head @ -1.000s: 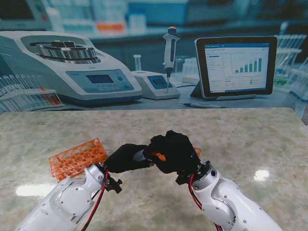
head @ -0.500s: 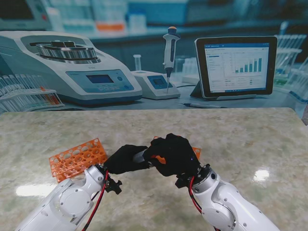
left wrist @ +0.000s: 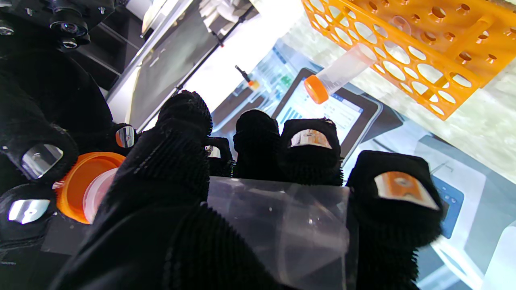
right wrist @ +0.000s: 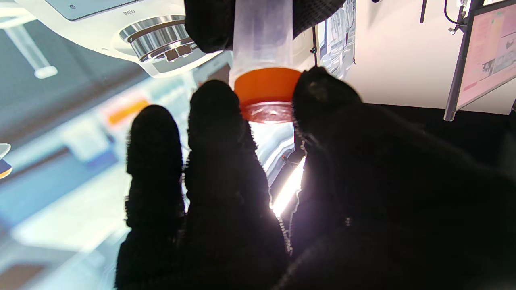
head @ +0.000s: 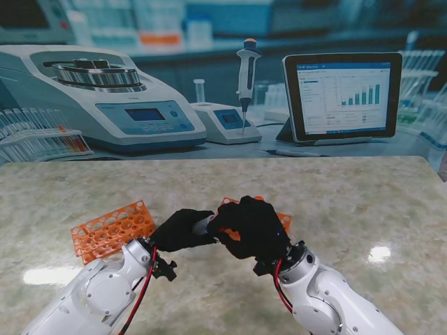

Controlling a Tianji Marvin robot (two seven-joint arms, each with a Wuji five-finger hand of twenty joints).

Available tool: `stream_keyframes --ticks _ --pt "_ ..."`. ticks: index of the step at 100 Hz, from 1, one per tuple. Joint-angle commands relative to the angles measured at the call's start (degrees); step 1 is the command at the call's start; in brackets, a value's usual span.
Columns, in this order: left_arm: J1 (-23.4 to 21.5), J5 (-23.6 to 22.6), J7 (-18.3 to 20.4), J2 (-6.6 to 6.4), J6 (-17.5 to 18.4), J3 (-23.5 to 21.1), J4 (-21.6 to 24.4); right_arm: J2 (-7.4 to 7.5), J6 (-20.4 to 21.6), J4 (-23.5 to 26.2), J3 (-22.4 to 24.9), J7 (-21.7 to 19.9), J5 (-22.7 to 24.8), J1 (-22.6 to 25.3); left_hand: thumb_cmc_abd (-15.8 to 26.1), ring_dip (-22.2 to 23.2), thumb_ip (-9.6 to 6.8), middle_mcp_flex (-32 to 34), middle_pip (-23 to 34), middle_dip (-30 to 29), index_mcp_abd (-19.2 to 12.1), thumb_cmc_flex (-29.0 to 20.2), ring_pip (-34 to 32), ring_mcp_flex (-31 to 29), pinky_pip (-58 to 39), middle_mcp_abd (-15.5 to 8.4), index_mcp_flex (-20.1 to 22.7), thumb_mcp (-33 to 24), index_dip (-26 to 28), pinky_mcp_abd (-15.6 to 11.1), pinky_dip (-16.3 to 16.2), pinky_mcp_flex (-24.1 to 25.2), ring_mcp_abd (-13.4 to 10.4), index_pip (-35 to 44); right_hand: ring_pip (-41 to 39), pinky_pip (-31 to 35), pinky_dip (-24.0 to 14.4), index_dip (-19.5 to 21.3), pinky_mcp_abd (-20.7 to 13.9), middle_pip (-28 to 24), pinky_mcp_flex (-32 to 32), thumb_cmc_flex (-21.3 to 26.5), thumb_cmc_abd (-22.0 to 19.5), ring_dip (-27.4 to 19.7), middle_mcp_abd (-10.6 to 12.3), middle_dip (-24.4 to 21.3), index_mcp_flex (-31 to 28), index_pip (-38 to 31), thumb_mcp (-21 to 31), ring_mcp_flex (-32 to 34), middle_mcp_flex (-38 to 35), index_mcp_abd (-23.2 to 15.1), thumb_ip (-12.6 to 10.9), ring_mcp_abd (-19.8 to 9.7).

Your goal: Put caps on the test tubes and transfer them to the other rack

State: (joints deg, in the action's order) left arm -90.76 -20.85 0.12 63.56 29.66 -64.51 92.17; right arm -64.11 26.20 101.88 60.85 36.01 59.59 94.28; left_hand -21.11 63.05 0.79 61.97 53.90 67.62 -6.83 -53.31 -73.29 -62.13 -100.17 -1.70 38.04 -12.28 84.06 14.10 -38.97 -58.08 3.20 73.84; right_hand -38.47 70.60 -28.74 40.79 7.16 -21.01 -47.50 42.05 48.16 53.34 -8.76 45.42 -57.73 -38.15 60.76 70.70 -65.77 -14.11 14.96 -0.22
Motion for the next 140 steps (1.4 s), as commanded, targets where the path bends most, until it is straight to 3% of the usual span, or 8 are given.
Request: stream_keyframes --ticks 1,95,140 --pt "0.0 0.1 0.2 0.11 0.0 0.1 0.6 -0.37 0.1 0.2 -0.4 0.0 -0.2 0.4 2.0 -0.6 0.15 -0.5 0.2 0.8 -3.1 -1.2 0.0 0.2 -6.3 -2.8 0.5 0.8 3.4 -2.6 0.9 -1.5 -1.8 4.8 -2.5 1.2 -0.8 1.1 0.3 -8.6 -0.4 10.9 -3.8 0.7 12.8 2.5 -1.1 -1.0 9.5 1.5 -8.2 -1.1 -5.1 -2.0" --pt "-0.3 -0.3 0.0 0.10 0.5 -0.1 0.8 -0.58 0.5 -0.3 -1.8 1.4 -0.5 0.9 2.5 -0.4 0.34 -1.0 0.2 0.9 -3.3 -1.4 0.3 0.6 -5.9 -2.9 0.0 1.3 3.8 -2.7 0.8 -1.0 -1.8 4.7 -2.4 1.1 -1.4 1.2 0.3 -8.6 -0.4 10.9 -4.2 0.9 12.6 2.7 -0.9 -1.1 9.5 1.6 -8.0 -1.1 -5.1 -2.1" --pt "-0.6 -0.6 -0.2 0.07 1.4 -0.3 1.0 -1.13 0.5 -1.4 -1.7 0.5 -2.9 0.4 2.8 -0.3 0.35 -1.1 0.2 1.0 -3.3 -1.5 0.4 0.7 -5.8 -3.0 0.0 1.7 4.0 -2.7 0.7 -1.0 -1.8 4.7 -2.5 1.1 -1.7 1.3 0.4 -8.8 -0.6 10.9 -4.6 1.0 12.6 2.9 -1.0 -1.2 9.6 1.6 -8.0 -1.0 -5.1 -2.0"
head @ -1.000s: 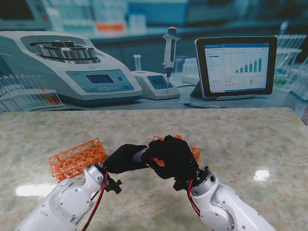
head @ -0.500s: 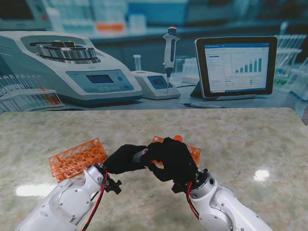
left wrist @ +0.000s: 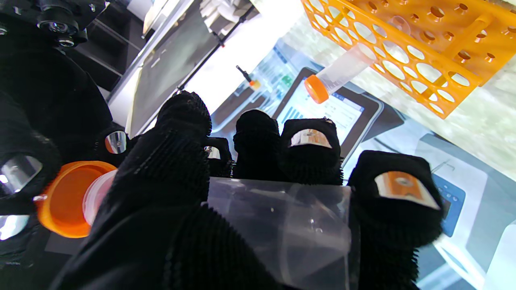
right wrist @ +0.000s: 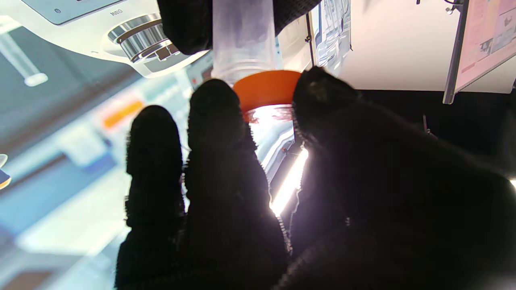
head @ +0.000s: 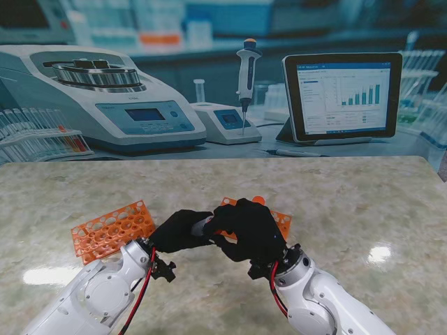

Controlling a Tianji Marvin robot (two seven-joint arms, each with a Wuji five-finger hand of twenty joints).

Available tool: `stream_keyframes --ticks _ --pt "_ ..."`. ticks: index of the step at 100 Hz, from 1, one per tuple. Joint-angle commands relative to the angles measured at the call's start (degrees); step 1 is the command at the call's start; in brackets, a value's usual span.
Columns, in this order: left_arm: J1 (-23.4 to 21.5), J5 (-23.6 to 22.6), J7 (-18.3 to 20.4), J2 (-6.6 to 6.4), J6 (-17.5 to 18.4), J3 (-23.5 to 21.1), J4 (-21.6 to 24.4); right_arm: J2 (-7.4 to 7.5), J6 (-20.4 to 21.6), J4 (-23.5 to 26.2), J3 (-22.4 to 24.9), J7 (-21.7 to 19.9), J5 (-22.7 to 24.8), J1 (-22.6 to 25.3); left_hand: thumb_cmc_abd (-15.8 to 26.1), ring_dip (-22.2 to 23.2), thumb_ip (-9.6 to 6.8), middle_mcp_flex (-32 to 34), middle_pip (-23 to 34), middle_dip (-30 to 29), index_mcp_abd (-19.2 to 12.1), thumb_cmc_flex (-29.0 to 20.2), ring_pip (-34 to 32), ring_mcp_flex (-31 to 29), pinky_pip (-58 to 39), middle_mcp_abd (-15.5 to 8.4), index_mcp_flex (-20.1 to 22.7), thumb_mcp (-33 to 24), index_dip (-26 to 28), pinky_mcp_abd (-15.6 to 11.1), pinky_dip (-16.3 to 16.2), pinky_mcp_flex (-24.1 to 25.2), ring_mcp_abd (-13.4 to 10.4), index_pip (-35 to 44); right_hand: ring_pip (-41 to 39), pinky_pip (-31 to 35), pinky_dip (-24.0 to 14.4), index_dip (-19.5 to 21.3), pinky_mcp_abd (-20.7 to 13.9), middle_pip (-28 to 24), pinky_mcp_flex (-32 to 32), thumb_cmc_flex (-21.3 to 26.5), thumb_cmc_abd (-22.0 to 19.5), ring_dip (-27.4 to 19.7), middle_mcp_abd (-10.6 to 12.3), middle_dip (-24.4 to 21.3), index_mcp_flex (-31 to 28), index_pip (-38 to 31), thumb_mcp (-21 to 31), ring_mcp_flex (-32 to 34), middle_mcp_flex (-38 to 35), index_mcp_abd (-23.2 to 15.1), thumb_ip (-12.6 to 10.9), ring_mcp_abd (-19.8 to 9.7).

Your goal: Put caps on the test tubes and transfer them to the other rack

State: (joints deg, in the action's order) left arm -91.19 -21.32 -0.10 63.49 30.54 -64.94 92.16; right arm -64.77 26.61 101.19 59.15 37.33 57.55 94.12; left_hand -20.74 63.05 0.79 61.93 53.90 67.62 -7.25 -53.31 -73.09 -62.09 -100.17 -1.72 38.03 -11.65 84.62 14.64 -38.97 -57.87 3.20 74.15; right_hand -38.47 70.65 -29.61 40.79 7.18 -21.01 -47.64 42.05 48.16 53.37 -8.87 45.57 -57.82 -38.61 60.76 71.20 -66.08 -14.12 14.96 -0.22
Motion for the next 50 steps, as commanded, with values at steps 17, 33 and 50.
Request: stream_keyframes --ticks 17,33,50 --pt "-0.4 -0.4 -0.3 0.16 0.7 -0.1 1.2 -0.57 0.6 -0.7 0.2 -1.3 -1.4 0.8 2.6 -0.3 0.36 -1.1 0.1 1.0 -3.0 -1.5 0.2 0.7 -5.7 -3.0 -0.1 1.2 3.5 -3.2 0.6 -1.1 -1.8 4.3 -2.5 1.2 -1.1 1.4 0.5 -8.8 -0.5 11.0 -4.7 1.0 12.7 2.9 -0.9 -0.8 9.6 1.1 -7.7 -1.0 -5.1 -1.9" --pt "-0.6 -0.6 -0.6 0.21 0.7 -0.3 1.4 -0.54 1.1 -0.6 0.4 -1.3 -1.4 1.2 2.6 -0.3 0.40 -1.2 0.1 1.0 -3.1 -1.5 0.3 0.7 -5.7 -3.0 -0.2 1.4 3.6 -3.3 0.6 -1.0 -1.9 4.3 -2.5 1.1 -1.2 1.4 0.4 -8.8 -0.5 10.9 -4.7 1.1 12.8 2.9 -0.9 -0.8 9.7 1.2 -7.7 -0.9 -5.1 -1.9" --pt "-0.6 -0.7 -0.9 0.28 0.7 -0.2 1.4 -0.55 1.5 -0.4 0.6 -1.5 -1.6 1.6 2.8 -0.3 0.41 -1.2 0.1 1.0 -3.1 -1.5 0.3 0.8 -5.6 -3.0 -0.2 1.5 3.7 -3.3 0.5 -1.0 -1.9 4.3 -2.5 1.1 -1.4 1.4 0.4 -8.8 -0.5 10.9 -4.8 1.1 12.9 2.9 -0.9 -0.8 9.6 1.2 -7.7 -1.0 -5.2 -2.0"
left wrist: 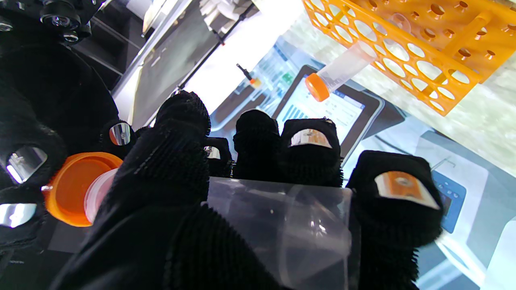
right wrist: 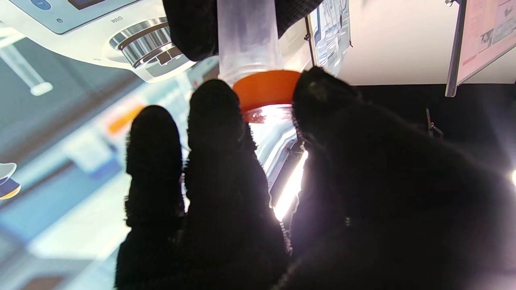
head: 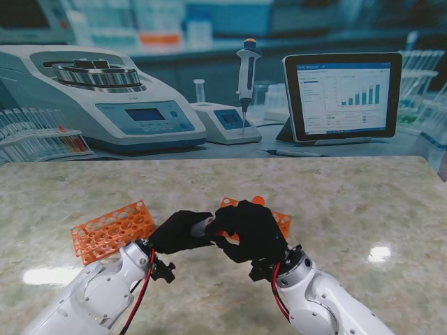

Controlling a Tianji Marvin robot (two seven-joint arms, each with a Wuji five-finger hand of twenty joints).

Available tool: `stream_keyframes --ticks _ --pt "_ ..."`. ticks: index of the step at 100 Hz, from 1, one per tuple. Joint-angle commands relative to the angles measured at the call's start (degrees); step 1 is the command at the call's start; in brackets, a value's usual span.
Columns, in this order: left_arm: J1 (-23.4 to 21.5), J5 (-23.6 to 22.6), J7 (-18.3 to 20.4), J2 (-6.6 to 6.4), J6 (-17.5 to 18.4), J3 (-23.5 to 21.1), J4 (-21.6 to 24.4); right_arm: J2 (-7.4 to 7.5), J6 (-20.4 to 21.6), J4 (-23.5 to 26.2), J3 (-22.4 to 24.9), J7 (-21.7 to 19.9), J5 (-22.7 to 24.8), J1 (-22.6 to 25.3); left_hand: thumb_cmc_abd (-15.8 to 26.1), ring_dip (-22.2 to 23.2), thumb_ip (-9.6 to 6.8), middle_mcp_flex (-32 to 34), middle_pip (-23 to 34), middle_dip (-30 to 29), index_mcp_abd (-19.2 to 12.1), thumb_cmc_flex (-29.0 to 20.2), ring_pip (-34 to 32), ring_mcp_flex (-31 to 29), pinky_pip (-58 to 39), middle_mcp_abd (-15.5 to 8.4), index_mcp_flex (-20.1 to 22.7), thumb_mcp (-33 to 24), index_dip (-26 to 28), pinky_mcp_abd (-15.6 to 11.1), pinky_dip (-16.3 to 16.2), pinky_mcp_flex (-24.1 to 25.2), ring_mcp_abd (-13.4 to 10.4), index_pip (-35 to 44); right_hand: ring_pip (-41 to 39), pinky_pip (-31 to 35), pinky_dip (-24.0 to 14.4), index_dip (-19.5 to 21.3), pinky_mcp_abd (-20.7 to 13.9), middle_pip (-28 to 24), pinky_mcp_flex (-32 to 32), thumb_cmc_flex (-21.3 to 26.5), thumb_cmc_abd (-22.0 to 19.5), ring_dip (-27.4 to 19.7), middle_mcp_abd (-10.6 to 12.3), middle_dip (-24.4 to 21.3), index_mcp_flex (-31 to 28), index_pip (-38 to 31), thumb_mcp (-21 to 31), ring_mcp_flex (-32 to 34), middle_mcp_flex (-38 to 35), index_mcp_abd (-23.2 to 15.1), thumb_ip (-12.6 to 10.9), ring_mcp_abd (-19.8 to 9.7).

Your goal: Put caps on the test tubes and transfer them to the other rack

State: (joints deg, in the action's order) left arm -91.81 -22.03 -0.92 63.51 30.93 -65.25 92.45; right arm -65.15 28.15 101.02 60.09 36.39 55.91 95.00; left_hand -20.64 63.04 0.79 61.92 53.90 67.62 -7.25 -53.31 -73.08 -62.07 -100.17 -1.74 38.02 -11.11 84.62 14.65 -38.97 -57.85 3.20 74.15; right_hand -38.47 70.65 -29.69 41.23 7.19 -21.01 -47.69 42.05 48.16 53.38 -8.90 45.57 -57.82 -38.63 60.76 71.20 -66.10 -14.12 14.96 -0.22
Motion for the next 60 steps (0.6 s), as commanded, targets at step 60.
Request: stream_keyframes --ticks 60 --pt "0.0 0.3 0.1 0.23 0.6 0.2 1.2 -0.82 0.3 -1.4 -1.0 -1.2 -2.5 -0.4 2.8 -0.2 0.43 -1.3 0.1 1.0 -3.2 -1.7 0.4 0.8 -5.5 -3.0 -0.3 1.4 3.9 -3.3 0.4 -0.9 -2.0 4.3 -2.5 0.9 -1.5 1.0 0.4 -8.9 -0.5 10.9 -4.9 1.2 12.8 2.9 -0.9 -0.8 9.7 1.1 -7.7 -1.1 -5.1 -1.9"
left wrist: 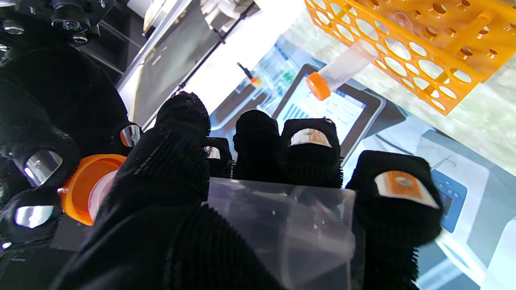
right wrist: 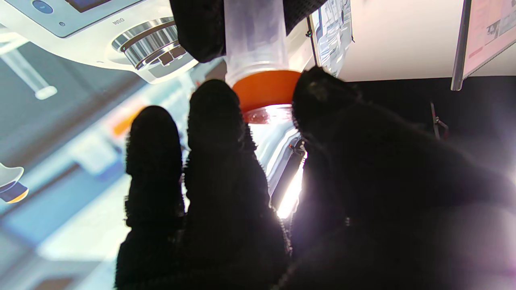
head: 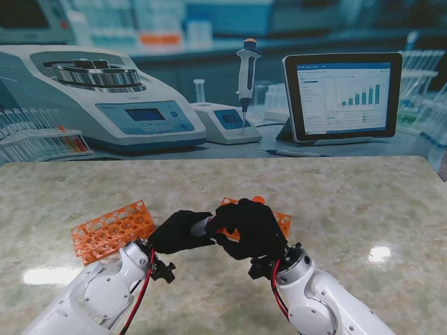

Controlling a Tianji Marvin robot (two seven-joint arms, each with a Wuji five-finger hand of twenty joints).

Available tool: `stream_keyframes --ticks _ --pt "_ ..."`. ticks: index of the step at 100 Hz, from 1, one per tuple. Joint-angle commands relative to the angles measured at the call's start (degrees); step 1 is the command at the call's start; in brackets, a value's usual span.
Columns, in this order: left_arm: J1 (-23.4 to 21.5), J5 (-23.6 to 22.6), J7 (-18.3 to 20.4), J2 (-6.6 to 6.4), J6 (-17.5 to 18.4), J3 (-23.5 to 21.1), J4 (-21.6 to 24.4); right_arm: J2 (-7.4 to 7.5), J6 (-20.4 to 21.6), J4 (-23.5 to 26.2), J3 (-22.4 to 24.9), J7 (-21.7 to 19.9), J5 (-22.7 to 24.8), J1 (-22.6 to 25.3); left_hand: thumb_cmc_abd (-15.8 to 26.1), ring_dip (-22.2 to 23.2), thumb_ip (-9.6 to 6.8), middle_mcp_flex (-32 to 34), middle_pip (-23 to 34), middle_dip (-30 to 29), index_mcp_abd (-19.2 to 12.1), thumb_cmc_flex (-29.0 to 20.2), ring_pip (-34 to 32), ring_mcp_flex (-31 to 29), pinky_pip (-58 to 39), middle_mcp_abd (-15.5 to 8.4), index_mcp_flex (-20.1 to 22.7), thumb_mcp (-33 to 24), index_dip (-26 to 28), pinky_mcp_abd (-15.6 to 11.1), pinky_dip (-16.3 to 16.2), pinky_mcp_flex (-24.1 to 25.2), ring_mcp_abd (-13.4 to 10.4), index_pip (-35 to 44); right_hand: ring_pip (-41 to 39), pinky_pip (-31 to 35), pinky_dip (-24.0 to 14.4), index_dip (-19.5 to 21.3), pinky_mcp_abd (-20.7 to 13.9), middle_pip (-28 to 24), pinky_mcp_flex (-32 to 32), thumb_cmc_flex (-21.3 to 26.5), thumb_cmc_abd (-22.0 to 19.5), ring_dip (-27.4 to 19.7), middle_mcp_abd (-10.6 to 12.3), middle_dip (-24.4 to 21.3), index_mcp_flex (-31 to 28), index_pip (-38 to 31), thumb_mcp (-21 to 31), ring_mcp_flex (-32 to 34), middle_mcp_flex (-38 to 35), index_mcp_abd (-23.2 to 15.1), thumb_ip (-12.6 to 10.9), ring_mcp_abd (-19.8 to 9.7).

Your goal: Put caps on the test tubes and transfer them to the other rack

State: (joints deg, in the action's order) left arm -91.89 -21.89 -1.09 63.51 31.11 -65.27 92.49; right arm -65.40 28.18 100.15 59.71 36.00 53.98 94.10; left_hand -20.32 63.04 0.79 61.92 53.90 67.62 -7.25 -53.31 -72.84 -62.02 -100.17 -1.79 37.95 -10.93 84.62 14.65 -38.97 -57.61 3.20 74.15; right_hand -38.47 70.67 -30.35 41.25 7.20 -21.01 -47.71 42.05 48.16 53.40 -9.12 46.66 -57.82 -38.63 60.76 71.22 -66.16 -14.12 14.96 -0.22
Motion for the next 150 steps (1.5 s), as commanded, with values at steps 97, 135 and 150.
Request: stream_keyframes --ticks 97,135,150 --pt "-0.2 0.1 0.4 0.18 0.8 0.2 1.6 -0.91 1.1 -1.1 -1.3 -1.8 -2.4 0.0 2.6 -0.2 0.38 -1.5 0.1 1.1 -3.3 -1.9 0.3 0.9 -5.4 -3.0 -0.3 1.6 4.1 -3.3 0.3 -1.0 -1.9 4.2 -2.4 0.7 -1.5 1.0 0.3 -8.8 -0.6 10.9 -5.3 1.2 13.1 1.9 -0.8 -0.8 9.5 1.1 -7.4 -1.1 -5.2 -2.0" --pt "-0.7 -0.2 0.1 0.17 1.8 -0.1 2.0 -1.29 1.6 -1.3 -0.6 -2.1 -4.0 0.5 2.8 -0.1 0.37 -1.6 0.0 1.1 -3.4 -1.9 0.4 1.1 -5.2 -3.1 -0.4 1.8 4.2 -3.4 0.3 -0.8 -2.0 4.2 -2.4 0.6 -1.7 1.1 0.3 -8.9 -0.6 10.9 -5.5 1.3 13.1 2.0 -0.8 -0.8 9.6 1.1 -7.4 -1.2 -5.2 -1.8" --pt "-0.8 -0.3 0.0 0.17 1.9 -0.2 2.1 -1.31 1.6 -1.1 -0.5 -2.4 -4.3 0.6 2.8 -0.1 0.36 -1.6 0.0 1.1 -3.3 -1.9 0.4 1.1 -5.2 -3.1 -0.4 1.8 4.2 -3.4 0.2 -0.8 -2.0 4.2 -2.4 0.6 -1.7 1.1 0.3 -8.9 -0.6 10.9 -5.5 1.3 13.0 2.0 -0.9 -0.9 9.6 1.1 -7.4 -1.1 -5.2 -1.9"
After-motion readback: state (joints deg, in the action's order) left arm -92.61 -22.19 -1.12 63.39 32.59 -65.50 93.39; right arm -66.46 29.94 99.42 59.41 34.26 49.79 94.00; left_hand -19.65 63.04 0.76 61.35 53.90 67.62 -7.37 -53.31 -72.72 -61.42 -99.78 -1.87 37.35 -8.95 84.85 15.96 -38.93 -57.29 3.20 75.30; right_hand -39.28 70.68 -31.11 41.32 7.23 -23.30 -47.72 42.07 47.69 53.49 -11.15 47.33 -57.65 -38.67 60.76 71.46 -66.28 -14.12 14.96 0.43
